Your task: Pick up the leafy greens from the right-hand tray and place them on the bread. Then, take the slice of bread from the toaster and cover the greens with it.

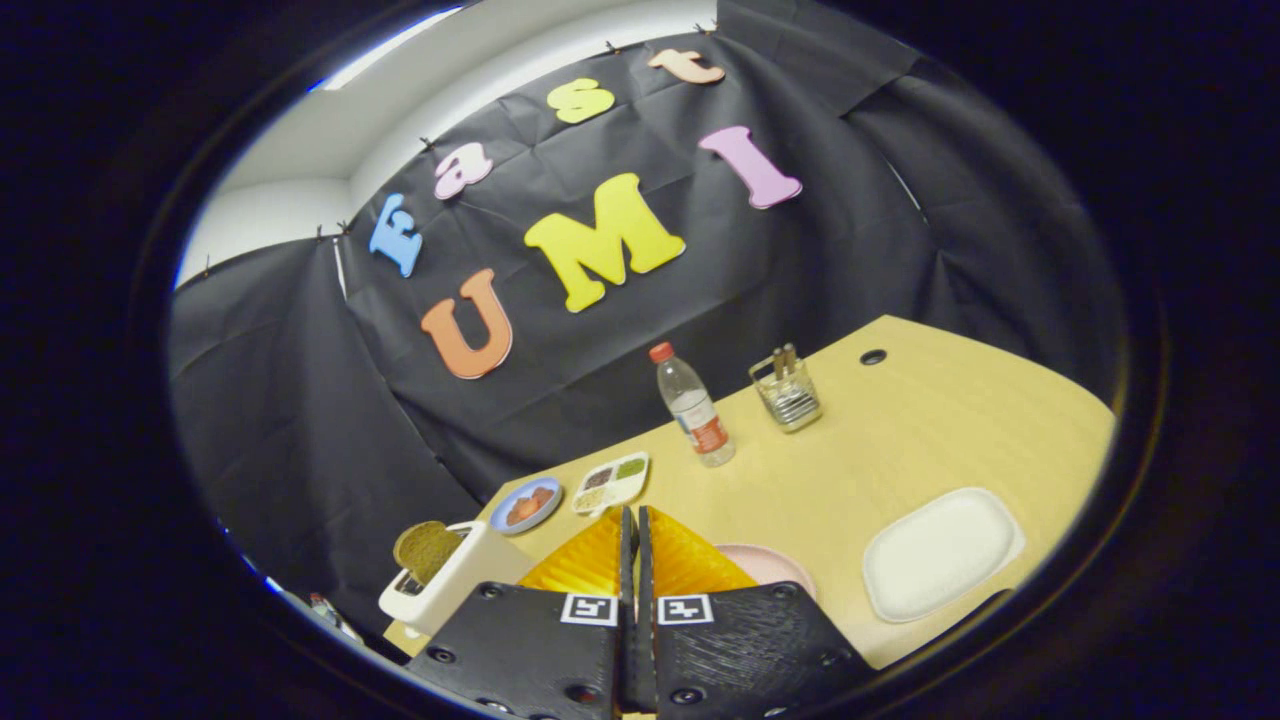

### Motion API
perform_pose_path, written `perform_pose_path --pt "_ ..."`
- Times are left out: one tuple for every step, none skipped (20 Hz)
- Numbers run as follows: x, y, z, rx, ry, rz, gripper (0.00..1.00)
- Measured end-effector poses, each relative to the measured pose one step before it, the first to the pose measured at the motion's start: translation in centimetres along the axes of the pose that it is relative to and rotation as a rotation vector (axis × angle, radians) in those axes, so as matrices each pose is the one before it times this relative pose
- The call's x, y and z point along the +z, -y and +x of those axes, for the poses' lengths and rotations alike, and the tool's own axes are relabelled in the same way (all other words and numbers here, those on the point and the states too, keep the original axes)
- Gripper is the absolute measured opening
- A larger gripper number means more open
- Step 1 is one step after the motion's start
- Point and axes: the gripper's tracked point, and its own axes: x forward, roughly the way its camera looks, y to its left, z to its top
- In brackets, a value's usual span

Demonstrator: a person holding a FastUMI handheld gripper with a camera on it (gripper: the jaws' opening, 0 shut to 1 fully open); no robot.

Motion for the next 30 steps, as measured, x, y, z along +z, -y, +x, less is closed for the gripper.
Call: perform_pose_path --pt "-0.812 -0.990 0.430 0.01486 -0.01210 0.00576 0.00" --pt "-0.623 -0.856 0.380 0.01747 -0.00919 0.00676 0.00" --pt "-0.619 -0.880 0.292 0.01719 -0.00792 0.01248 0.00" --pt "-0.588 -0.725 0.357 0.02084 -0.00849 0.01977 0.00" --pt "-0.617 -0.270 0.345 0.01114 -0.00761 0.01894 0.00" --pt "-0.561 0.064 0.475 0.00371 -0.00642 0.01890 0.00" --pt "-0.519 0.069 0.262 0.00711 -0.01084 0.02405 0.00" --pt "-0.418 0.265 0.340 0.00289 -0.01048 0.02511 0.00" --pt "-0.347 0.500 0.275 -0.00224 -0.00907 0.01934 0.00" --pt "-0.115 0.637 0.195 -0.00700 -0.00317 0.00990 0.00" --pt "0.056 0.714 0.043 -0.01418 0.00316 -0.00244 0.00" --pt "0.166 0.945 0.224 -0.01751 0.00386 -0.01023 0.00" --pt "-0.073 0.830 0.074 -0.01406 0.00173 -0.00851 0.00" --pt "0.007 0.735 0.107 -0.01311 0.00235 -0.00290 0.00" --pt "0.095 0.734 0.045 -0.01432 0.00277 -0.00305 0.00" --pt "0.067 0.824 0.138 -0.01178 0.00275 -0.00332 0.00" --pt "-0.114 0.813 0.139 -0.01629 -0.00162 -0.00324 0.00" --pt "-0.072 0.869 0.201 -0.01511 -0.00339 -0.00044 0.00" --pt "-0.192 0.905 0.137 -0.02037 -0.00819 -0.00548 0.00" --pt "-0.062 1.092 0.116 -0.02288 -0.00638 -0.00176 0.00" --pt "0.067 0.862 0.115 -0.01546 -0.00321 0.00393 0.00" --pt "0.160 0.760 -0.023 -0.01307 0.00155 0.00033 0.00" --pt "0.185 0.745 -0.002 -0.01739 0.00613 -0.00761 0.00" --pt "0.253 0.863 0.008 -0.02083 0.00908 -0.01377 0.00" --pt "0.081 0.844 0.071 -0.01768 0.00151 -0.00767 0.00" --pt "-0.059 0.458 0.101 -0.00616 -0.00598 0.00162 0.00" --pt "-0.227 0.442 0.145 -0.00771 -0.00773 0.00112 0.00" --pt "-0.181 0.350 0.199 -0.00551 -0.00952 -0.00229 0.00" --pt "-0.455 0.257 0.046 -0.00352 -0.01028 -0.00207 0.00" --pt "0.033 -0.009 -0.043 0.00599 -0.00679 -0.00240 0.00"
